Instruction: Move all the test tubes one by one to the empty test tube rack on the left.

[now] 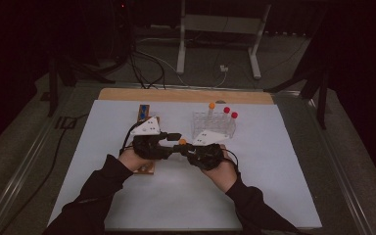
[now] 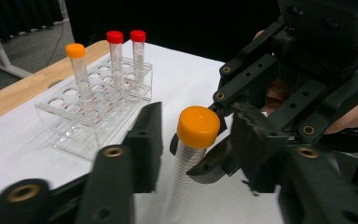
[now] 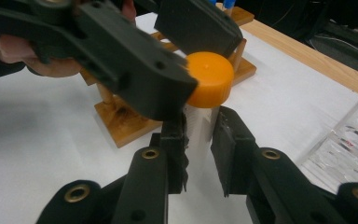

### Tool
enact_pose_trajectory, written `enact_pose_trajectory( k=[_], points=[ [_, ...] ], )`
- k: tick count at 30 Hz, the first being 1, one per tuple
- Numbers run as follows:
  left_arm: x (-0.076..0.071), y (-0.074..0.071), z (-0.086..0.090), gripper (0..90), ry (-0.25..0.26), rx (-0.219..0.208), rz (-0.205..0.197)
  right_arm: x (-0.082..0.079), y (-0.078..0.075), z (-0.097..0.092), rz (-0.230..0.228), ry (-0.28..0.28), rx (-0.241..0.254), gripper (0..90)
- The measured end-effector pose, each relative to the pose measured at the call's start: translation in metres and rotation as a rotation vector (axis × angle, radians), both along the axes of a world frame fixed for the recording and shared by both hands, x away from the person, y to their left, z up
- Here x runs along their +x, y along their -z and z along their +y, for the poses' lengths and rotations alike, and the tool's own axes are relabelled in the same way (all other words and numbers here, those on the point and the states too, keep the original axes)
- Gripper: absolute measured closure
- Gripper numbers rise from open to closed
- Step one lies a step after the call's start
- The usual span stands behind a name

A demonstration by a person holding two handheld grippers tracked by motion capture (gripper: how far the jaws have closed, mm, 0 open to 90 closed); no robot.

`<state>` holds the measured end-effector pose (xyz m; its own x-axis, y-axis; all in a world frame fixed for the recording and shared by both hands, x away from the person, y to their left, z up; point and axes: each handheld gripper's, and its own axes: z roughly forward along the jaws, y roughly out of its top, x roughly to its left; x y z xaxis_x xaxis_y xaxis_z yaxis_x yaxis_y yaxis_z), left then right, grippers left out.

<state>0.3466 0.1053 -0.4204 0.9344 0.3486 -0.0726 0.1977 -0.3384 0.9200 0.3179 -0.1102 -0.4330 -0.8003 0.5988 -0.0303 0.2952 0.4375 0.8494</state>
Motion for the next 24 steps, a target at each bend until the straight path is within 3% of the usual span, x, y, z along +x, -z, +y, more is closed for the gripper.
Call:
enact_pose_trajectory(
  k=[6, 13, 17, 24],
  points=[
    [0.000, 0.001, -0.002, 69.6, 0.004, 0.009, -0.010, 0.000, 0.000, 0.000, -0.002, 0.000, 0.001, 74.9],
    [0.001, -0.003, 0.001, 71.5, -0.008, 0.013, -0.021, 0.000, -0.001, -0.002, 0.015, -0.001, 0.015, 70.3],
    [0.003, -0.010, 0.009, 71.6, -0.035, 0.004, -0.032, -0.001, -0.002, -0.004, 0.009, 0.000, 0.025, 67.4],
    [0.010, -0.026, 0.028, 71.6, -0.098, -0.010, -0.060, -0.001, -0.006, -0.011, -0.007, 0.015, 0.066, 53.9]
  ],
)
